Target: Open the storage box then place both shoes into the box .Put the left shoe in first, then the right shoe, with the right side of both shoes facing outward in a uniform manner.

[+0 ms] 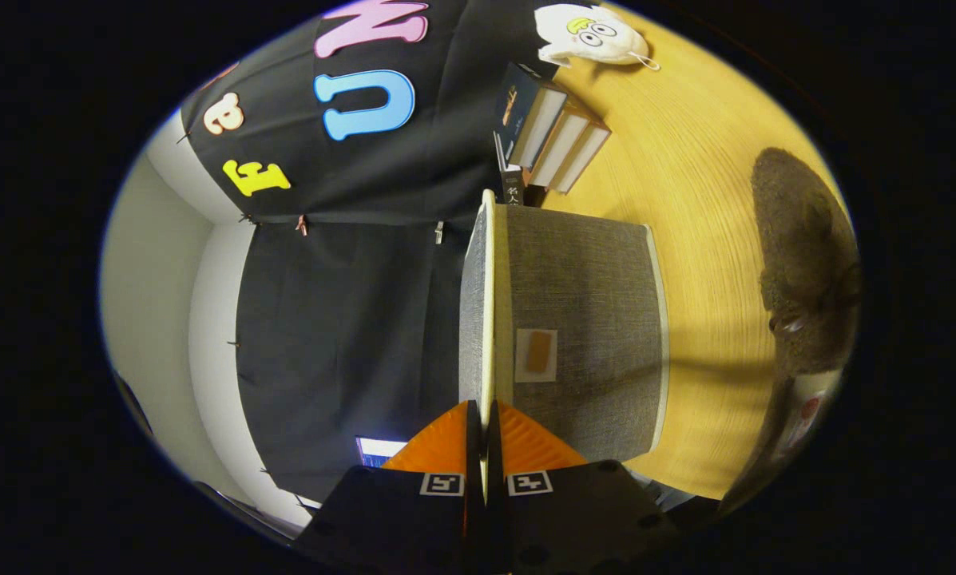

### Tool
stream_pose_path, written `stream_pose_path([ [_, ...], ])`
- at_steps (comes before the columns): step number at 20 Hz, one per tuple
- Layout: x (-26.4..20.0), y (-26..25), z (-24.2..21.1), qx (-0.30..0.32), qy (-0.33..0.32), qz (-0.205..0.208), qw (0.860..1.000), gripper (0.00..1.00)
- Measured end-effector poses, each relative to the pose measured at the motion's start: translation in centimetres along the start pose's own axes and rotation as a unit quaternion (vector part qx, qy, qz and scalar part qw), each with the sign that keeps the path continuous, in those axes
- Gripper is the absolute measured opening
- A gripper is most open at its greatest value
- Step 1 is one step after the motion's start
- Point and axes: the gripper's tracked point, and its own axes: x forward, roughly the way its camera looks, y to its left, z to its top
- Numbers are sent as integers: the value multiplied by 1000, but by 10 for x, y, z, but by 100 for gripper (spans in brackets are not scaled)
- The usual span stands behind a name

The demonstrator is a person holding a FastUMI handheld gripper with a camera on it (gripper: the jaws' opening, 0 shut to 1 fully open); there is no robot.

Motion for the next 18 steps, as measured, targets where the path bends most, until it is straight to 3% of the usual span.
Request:
stream_pose_path([
  [7, 12, 89, -3, -54, -16, 21, 998, 5],
  [18, 114, 176, -41, -133, 17, 25, 991, 6],
])
